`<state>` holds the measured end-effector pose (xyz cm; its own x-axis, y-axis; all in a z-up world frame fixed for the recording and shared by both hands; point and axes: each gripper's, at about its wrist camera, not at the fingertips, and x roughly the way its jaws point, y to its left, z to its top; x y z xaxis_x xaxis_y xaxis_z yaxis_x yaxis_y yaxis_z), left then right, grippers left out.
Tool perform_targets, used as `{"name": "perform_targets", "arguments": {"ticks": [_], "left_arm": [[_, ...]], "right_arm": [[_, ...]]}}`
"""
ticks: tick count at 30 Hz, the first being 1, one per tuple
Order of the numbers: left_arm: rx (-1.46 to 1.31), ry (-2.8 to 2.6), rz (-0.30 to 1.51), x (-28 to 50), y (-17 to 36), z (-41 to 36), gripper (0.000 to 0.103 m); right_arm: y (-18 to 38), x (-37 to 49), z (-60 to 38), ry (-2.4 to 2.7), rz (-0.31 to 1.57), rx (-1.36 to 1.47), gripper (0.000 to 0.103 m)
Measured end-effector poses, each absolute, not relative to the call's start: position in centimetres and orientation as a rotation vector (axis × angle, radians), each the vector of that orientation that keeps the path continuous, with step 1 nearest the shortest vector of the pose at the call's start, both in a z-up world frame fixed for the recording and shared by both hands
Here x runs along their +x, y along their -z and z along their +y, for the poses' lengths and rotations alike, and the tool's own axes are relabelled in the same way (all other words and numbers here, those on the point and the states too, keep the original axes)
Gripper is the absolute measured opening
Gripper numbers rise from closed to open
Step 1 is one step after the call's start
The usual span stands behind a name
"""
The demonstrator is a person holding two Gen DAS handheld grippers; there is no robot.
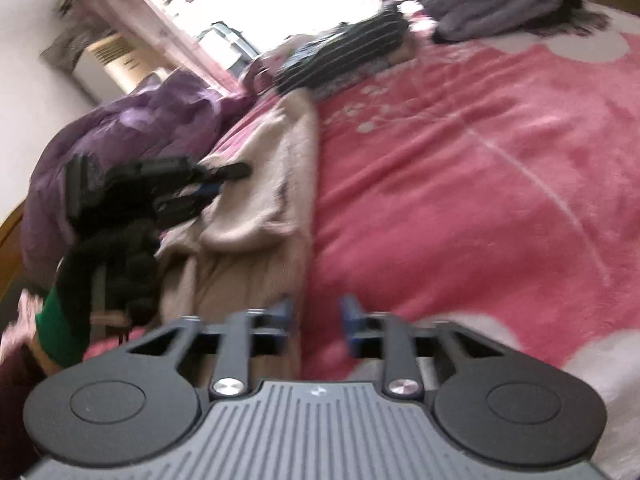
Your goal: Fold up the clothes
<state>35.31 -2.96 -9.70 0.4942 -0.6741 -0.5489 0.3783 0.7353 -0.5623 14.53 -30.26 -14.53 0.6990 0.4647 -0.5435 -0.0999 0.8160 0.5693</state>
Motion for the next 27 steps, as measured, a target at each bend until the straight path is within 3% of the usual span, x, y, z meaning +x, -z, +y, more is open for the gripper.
{"name": "perform_targets", "arguments": {"ticks": [1,2,7,11,19,24,26,27], "left_arm": [[-0.385,0.651,0.845,35.3,10.0,-3.0,0.030],[-0.374,0.643,0.857,35.4,10.2,-3.0,0.032],[-0.337,0.625,0.897,34.9,11.1,-3.1,0.032],[-0.405,0.604,0.895,34.4,11.9,-2.1,0.018],[-0.476,0.579,0.896,34.1,12.2,-1.6,0.017],[-0.506,0.571,0.898,33.8,12.2,-1.2,0.017],[-0.504,0.569,0.895,33.6,12.1,-1.2,0.017],[-0.512,0.570,0.895,33.6,12.2,-1.2,0.017]], "right_arm": [[14.4,14.3,-29.9,-0.342,0.745,0.504,0.042],[14.4,14.2,-29.7,-0.350,0.759,0.487,0.042],[14.3,11.9,-29.4,-0.393,0.852,0.498,0.041],[14.2,10.6,-29.9,-0.396,0.852,0.560,0.050],[14.1,7.9,-32.0,-0.328,0.776,0.707,0.052],[14.3,7.1,-31.4,-0.385,0.779,0.750,0.069],[14.0,7.0,-29.9,-0.409,0.777,0.688,0.070],[14.0,7.2,-29.2,-0.409,0.777,0.638,0.065]]}}
